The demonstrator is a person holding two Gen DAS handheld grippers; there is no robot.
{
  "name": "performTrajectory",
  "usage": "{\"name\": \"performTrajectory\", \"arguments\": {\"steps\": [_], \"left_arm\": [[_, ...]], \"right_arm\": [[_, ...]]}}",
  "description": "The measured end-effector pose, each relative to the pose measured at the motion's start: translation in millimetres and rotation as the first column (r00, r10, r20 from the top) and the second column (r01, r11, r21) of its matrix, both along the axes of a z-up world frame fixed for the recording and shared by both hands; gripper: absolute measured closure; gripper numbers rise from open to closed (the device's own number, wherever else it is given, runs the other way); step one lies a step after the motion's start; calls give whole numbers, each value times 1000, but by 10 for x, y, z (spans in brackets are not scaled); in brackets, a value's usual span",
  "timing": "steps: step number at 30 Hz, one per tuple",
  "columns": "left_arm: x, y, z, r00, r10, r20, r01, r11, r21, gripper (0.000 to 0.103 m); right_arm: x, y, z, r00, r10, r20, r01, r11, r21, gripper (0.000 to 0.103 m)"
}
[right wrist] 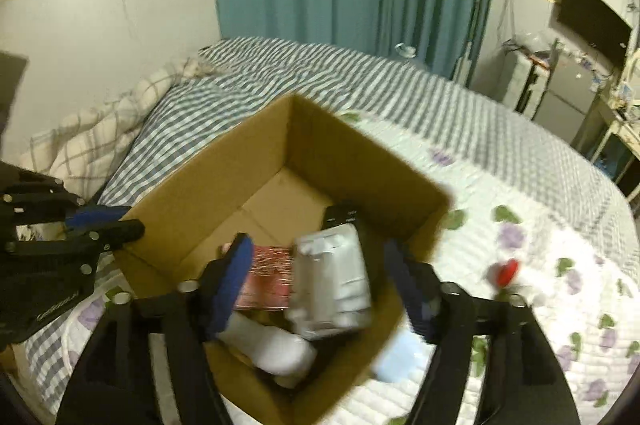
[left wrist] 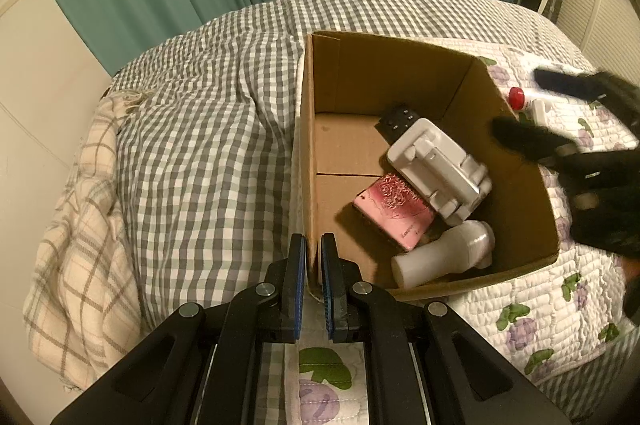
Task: Organize rigid objects
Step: 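Lift the white device with the right tool and release it into the box, then move the right tool to the white square charger and grasp it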
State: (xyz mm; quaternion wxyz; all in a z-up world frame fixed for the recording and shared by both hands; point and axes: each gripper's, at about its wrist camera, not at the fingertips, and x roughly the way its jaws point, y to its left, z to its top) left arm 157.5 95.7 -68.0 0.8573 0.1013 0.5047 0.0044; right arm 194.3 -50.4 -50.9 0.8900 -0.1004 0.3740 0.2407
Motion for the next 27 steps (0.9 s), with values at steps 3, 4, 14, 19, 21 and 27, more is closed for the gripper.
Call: {"name": "performTrajectory", "arguments": {"steps": [3,4,14,19,21,27], "left_arm": [[0,-6,13,1000,3,2,-3,1000,6,95],[-3,-10,26,1000,4,1,-4,1000,7,95],[-8,-10,22,1000,17,-3,-17,1000,7,95],[21,13,2,1000,26,-8,-26,1000,7,95],[21,3,0,1000,28,-9,-28,1000,14,95],[26,-12,-4,999,36,-12,-36,999,29,95]], "right_arm": [[-38,-242,166,998,-36,43,36,999,-2,12],[-48,-317,206,997,-45,55,46,999,-11,11],[-9,-1280,102,981,-182,71,189,977,-100,8],[90,-1842,-289,960,-279,5,278,954,-116,8],[116,-1973,-486,951,-308,-7,304,943,-132,8],[166,-2074,-952,944,-322,-69,314,944,-103,8]]}}
